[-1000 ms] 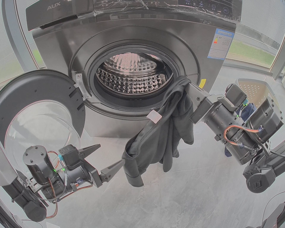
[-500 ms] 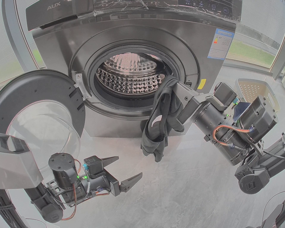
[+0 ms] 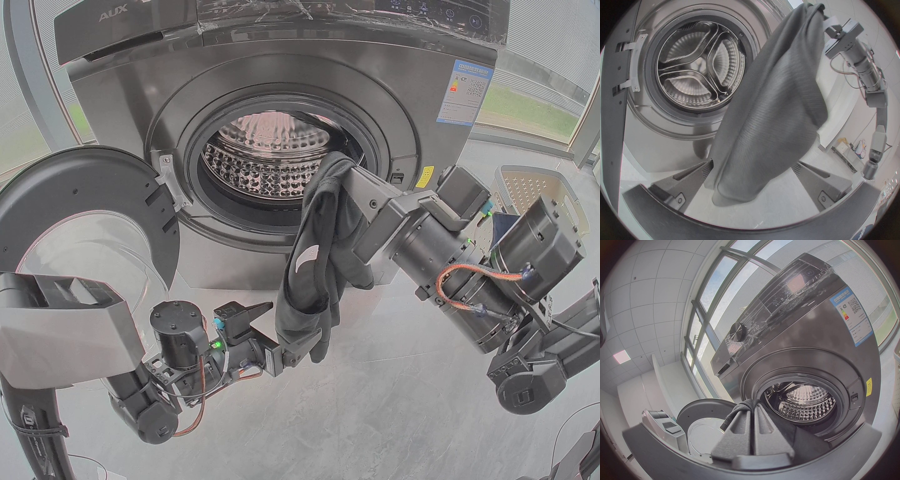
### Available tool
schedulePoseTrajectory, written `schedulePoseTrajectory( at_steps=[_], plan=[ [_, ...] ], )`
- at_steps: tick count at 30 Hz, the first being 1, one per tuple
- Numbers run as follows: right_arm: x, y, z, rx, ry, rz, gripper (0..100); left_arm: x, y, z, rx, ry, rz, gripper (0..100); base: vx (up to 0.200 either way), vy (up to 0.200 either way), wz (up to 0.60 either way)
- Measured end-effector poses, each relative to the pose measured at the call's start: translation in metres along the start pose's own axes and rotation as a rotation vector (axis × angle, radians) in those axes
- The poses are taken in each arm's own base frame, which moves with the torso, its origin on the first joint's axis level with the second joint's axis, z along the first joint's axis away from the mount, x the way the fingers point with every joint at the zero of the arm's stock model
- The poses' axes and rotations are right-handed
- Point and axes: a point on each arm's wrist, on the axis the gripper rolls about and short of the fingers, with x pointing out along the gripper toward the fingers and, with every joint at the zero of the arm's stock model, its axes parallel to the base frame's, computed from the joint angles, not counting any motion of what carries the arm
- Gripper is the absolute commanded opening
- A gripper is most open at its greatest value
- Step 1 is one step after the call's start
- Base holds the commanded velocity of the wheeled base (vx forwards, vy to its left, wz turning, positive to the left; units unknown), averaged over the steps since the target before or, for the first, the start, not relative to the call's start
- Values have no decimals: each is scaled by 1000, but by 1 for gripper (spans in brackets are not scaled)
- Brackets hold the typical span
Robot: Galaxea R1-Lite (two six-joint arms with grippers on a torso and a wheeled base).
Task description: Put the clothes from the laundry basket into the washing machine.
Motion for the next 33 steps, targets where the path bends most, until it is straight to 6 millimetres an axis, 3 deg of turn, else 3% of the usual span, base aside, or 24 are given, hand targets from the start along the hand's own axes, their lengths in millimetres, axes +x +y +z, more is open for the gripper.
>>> schedulePoseTrajectory(
  at_steps=[14, 28, 29, 33],
  plan=[
    [-2, 10, 3, 30, -7, 28, 0, 58, 21, -2, 11, -125, 88, 100, 0, 0, 0],
    [-4, 18, 3, 43, -5, 41, 0, 81, 19, -18, -1, -133, 72, 100, 0, 0, 0],
    [-4, 18, 3, 44, -5, 41, 0, 83, 19, -17, -3, -138, 79, 0, 0, 0, 0],
    [-5, 19, 3, 45, -3, 41, 0, 88, 21, -17, -8, -159, 102, 0, 0, 0, 0]
  ],
)
